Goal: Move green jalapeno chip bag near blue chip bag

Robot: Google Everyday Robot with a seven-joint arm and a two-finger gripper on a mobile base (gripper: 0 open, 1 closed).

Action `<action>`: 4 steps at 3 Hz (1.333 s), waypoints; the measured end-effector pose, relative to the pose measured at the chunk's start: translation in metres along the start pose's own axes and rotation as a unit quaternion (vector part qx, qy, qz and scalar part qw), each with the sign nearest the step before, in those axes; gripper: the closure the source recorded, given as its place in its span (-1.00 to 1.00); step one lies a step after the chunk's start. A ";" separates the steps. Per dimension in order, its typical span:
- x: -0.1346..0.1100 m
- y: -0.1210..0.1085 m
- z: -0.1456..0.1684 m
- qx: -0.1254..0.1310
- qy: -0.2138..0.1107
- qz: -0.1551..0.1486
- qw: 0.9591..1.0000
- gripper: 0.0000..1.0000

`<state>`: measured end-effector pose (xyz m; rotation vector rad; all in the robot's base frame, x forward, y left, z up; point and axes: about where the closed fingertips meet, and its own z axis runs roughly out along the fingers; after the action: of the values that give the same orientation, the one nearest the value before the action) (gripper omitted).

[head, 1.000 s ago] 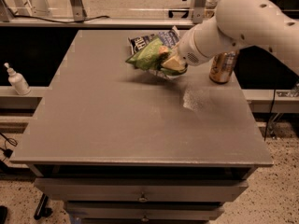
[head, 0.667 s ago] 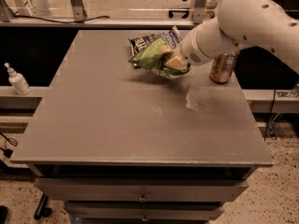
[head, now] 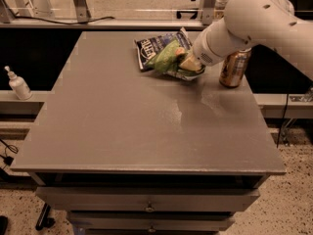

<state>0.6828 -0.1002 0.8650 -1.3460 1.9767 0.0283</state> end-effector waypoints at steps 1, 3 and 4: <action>0.009 -0.016 0.005 0.011 0.018 -0.003 1.000 1.00; 0.013 -0.031 0.007 0.026 0.034 -0.008 0.999 0.17; 0.007 -0.033 0.007 0.030 0.031 -0.013 0.999 -0.28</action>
Offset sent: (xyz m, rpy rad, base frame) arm 0.0334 -0.0342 -0.0014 -0.0943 -0.0135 -0.0642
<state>0.7122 -0.1183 0.8683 -1.3486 1.9942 -0.0857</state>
